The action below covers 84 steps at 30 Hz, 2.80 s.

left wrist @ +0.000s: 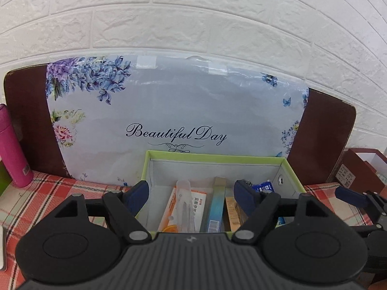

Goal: Organize objects
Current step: 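Withdraw both tools and move left tool onto the pink-cuffed white glove, then grasp one white glove by its pink cuff with each tool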

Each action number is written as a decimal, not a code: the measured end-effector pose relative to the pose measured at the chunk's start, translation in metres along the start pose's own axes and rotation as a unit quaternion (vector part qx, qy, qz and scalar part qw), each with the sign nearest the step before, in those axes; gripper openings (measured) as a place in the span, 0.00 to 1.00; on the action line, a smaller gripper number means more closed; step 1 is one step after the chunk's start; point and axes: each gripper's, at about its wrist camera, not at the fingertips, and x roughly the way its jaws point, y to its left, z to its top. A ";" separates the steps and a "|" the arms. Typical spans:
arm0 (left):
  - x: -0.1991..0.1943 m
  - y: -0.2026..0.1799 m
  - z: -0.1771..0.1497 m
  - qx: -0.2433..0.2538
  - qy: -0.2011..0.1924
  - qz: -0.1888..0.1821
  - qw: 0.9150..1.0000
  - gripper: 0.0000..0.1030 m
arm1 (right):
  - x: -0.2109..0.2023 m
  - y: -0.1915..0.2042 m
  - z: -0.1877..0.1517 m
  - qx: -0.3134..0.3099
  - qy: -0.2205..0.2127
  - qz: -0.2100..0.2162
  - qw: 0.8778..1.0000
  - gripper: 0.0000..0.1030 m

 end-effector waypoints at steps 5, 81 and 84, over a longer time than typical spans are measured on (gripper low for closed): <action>-0.040 -0.014 -0.016 0.022 0.002 0.010 1.000 0.78 | -0.047 0.003 -0.006 0.018 -0.017 0.008 1.000 1.00; -0.140 0.040 -0.227 0.001 0.146 -0.070 0.987 0.10 | -0.139 0.041 -0.151 -0.027 0.150 0.009 0.988 0.10; -0.143 0.034 -0.232 0.015 0.139 -0.079 0.987 0.14 | -0.166 0.040 -0.161 -0.043 0.162 0.011 0.986 0.10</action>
